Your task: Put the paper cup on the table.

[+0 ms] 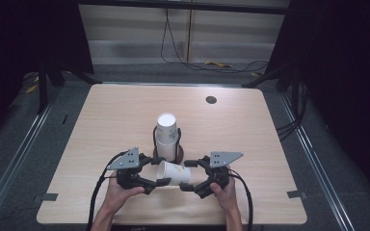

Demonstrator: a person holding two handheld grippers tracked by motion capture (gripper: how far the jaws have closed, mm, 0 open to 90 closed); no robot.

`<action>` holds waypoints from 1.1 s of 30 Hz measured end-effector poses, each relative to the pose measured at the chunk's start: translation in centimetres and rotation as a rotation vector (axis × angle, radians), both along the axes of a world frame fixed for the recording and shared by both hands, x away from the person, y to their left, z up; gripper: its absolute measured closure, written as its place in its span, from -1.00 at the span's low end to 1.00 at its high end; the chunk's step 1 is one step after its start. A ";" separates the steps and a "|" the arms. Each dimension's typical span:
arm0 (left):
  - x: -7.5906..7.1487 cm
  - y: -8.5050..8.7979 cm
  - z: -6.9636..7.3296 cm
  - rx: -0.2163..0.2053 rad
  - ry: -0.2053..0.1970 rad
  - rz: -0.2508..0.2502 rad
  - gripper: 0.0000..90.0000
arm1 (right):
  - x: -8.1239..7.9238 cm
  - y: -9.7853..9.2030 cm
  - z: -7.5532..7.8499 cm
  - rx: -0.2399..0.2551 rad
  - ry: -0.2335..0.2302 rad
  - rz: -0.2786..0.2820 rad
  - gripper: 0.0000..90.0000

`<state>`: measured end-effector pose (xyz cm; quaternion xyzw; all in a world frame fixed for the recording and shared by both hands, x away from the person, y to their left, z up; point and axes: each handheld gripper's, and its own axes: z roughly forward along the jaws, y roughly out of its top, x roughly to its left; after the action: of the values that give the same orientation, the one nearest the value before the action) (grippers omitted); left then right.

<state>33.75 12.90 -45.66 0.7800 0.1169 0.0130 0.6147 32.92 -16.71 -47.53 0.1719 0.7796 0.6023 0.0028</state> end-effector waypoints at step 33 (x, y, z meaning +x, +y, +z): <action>0.3 4.6 0.6 0.111 0.037 0.128 -0.38 | -2.4 -2.9 -0.9 -0.086 -0.193 -0.749 -0.72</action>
<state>34.09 17.47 -45.05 0.8038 0.1771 0.0446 0.5662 30.50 -19.62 -48.46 0.3868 0.6835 0.5396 0.3032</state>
